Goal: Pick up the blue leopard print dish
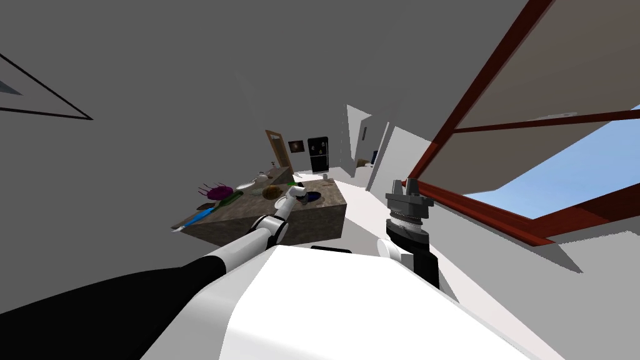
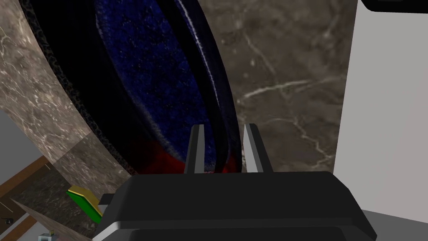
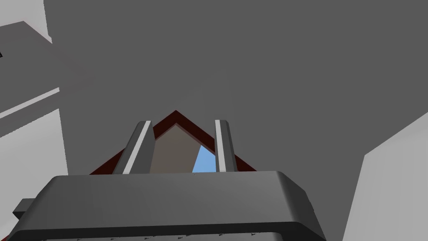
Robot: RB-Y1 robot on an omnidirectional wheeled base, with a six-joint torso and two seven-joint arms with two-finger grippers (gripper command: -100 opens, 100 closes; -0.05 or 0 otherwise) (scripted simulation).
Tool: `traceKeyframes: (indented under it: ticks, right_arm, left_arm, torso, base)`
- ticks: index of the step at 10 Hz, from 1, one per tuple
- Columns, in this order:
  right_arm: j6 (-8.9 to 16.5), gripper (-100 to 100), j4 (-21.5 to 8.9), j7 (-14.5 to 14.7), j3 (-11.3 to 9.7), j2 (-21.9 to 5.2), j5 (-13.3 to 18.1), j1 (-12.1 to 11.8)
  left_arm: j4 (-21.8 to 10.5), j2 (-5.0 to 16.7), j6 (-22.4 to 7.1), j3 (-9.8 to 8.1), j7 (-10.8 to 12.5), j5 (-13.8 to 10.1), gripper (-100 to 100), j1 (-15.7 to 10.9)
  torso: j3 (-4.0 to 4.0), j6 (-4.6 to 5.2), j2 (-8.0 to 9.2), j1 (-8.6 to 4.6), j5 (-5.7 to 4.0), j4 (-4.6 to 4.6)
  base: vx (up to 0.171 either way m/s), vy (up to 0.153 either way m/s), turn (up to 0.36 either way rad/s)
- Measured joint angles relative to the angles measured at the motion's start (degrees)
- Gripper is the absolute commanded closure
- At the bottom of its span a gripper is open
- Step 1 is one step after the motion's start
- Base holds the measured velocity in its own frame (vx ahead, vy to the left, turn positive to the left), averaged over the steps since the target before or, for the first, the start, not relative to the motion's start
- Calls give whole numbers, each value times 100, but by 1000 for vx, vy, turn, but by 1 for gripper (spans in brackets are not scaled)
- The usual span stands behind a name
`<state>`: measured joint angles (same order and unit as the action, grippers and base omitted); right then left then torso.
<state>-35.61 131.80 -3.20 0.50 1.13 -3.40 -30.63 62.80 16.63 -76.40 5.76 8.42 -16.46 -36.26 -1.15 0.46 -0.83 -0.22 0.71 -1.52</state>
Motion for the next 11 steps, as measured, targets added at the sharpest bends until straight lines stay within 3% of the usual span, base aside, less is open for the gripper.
traceKeyframes:
  ticks: [3,5,7,9,11]
  right_arm:
    - [0,0,0,0,0,0,0,0]
    - [0,0,0,0,0,0,0,0]
    - [0,0,0,0,0,0,0,0]
    - [0,0,0,0,0,0,0,0]
    - [0,0,0,0,0,0,0,0]
  left_arm:
    - [569,-58,-274,-70,28,113,100,283]
    - [1022,-172,-569,-212,59,330,100,619]
    - [1356,-203,-658,-223,71,366,100,701]
    - [1643,-318,-916,-372,91,570,100,976]
    - [1957,-339,-1008,-385,102,607,100,1115]
  torso:
    - [-4,-9,11,4,6,-18]
    - [-14,-15,5,16,12,-32]
    - [-5,-14,16,5,8,-25]
    - [-12,-21,7,17,11,-31]
    - [-4,-24,19,17,9,-26]
  base:
    - [21,13,-12]
    - [42,23,-18]
    - [29,8,-34]
    - [42,20,-13]
    - [-2,3,8]
